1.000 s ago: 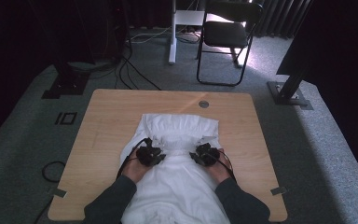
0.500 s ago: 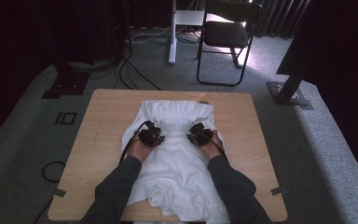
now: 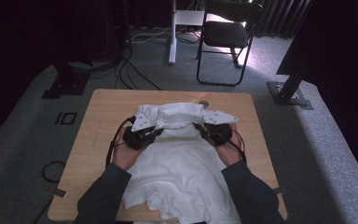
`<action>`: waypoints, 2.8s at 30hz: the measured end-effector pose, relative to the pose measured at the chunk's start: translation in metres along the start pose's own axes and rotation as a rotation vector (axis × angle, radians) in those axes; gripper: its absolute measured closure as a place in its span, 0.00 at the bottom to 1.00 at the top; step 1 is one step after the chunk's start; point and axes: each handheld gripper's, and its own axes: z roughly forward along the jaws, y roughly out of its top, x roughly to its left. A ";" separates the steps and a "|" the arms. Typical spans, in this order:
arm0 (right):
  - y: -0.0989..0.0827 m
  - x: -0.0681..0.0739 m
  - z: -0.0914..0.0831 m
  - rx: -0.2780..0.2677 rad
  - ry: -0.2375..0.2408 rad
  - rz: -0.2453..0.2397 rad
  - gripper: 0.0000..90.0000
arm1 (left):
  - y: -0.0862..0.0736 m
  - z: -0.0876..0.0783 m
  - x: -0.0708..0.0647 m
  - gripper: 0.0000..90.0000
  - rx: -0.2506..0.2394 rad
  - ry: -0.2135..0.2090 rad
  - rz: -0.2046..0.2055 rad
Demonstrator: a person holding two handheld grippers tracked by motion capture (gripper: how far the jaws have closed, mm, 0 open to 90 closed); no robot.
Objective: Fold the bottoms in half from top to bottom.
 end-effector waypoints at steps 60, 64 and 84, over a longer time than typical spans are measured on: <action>-0.078 0.010 0.015 0.137 0.194 0.213 0.59 | -0.106 0.046 -0.054 0.77 0.219 -0.177 -0.075; -0.090 0.034 0.017 0.175 0.236 0.186 0.63 | -0.112 0.044 -0.054 0.77 0.221 -0.187 -0.095; -0.101 0.024 0.019 0.192 0.140 0.206 0.58 | -0.078 0.033 -0.017 0.65 0.147 -0.029 -0.106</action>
